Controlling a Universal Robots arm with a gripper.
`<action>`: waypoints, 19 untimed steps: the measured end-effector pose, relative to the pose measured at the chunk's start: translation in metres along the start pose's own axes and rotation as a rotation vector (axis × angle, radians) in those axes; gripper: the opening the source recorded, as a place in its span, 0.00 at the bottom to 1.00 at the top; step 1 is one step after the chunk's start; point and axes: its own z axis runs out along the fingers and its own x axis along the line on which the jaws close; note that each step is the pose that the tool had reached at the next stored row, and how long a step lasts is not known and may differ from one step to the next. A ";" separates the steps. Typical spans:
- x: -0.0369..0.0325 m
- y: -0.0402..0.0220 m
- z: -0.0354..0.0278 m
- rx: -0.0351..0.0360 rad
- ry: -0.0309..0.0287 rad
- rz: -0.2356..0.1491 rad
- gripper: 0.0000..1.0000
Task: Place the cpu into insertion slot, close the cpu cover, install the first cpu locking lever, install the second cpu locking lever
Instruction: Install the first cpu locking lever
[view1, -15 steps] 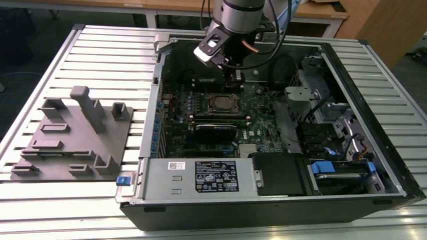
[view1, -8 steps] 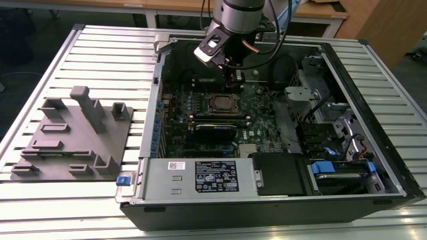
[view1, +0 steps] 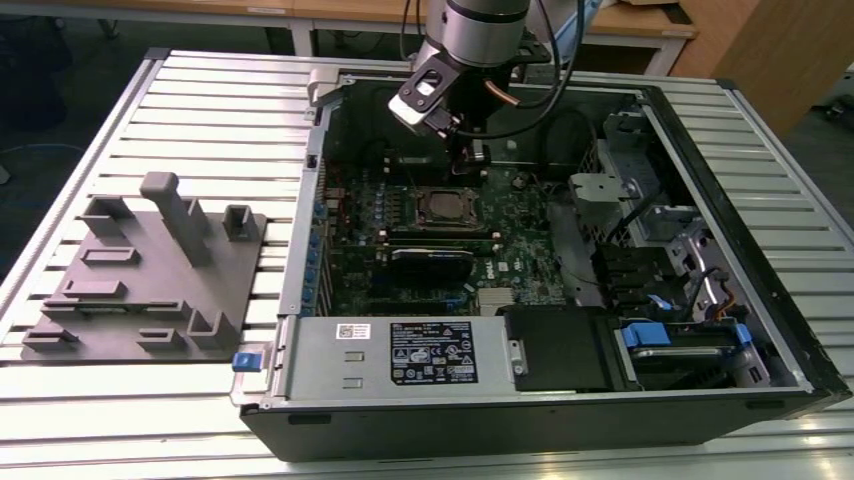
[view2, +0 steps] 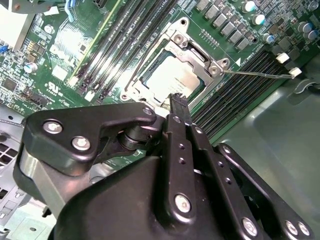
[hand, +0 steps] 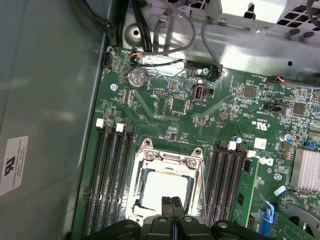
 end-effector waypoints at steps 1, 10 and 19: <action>0.0000 0.0000 0.0000 0.0000 0.0000 -0.002 0.10; 0.0000 0.0000 0.0000 -0.0003 -0.0001 -0.016 0.10; 0.0000 0.0000 0.0000 -0.0005 -0.0003 -0.031 0.10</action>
